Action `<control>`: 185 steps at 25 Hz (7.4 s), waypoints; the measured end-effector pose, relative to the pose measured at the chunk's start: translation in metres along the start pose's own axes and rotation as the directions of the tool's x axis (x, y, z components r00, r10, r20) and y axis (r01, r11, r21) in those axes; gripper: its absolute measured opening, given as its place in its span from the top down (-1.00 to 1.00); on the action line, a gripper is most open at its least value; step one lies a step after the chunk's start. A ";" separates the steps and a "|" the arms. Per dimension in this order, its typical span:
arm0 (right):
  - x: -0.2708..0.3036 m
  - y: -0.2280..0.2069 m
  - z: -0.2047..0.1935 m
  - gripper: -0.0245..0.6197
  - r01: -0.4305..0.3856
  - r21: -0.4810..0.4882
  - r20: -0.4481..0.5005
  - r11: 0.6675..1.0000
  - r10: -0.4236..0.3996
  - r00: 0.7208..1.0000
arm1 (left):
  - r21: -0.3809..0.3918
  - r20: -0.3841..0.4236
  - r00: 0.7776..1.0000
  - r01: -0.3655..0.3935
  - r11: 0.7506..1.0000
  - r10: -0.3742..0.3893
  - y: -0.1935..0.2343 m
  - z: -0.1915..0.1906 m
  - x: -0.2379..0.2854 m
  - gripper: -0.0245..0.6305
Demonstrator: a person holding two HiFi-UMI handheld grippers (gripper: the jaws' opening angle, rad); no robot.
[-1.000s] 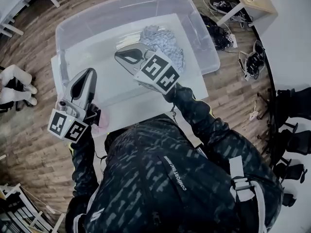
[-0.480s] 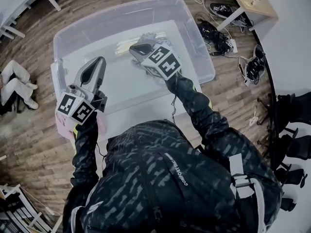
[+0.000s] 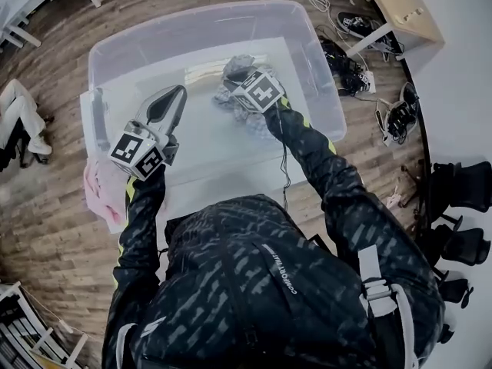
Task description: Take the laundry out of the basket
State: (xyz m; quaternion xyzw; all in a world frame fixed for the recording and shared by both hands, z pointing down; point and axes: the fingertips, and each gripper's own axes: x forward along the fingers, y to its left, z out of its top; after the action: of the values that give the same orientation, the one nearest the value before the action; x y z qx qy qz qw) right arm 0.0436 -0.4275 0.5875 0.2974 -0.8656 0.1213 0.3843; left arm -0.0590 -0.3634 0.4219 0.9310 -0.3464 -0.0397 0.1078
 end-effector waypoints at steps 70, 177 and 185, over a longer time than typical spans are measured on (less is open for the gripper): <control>0.026 -0.063 0.007 0.53 -0.005 0.153 -0.024 0.988 0.009 1.000 | -0.005 0.069 0.992 -0.107 0.994 0.107 0.026 0.012 -0.020 0.90; -0.543 0.422 -0.262 0.49 -0.412 0.112 0.777 0.904 0.179 0.603 | -0.096 0.051 0.991 -0.119 0.988 0.125 -0.608 -0.112 -0.272 0.90; -0.544 0.416 -0.262 0.49 -0.390 0.130 0.778 0.912 0.149 0.610 | -0.100 0.052 0.991 -0.116 0.988 0.122 -0.609 -0.116 -0.275 0.90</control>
State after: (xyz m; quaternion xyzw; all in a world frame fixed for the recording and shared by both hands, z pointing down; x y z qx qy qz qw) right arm 0.2331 0.2471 0.3713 0.2375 -0.9534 0.1680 -0.0800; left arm 0.1378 0.2845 0.3958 0.9008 -0.4022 -0.0771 0.1447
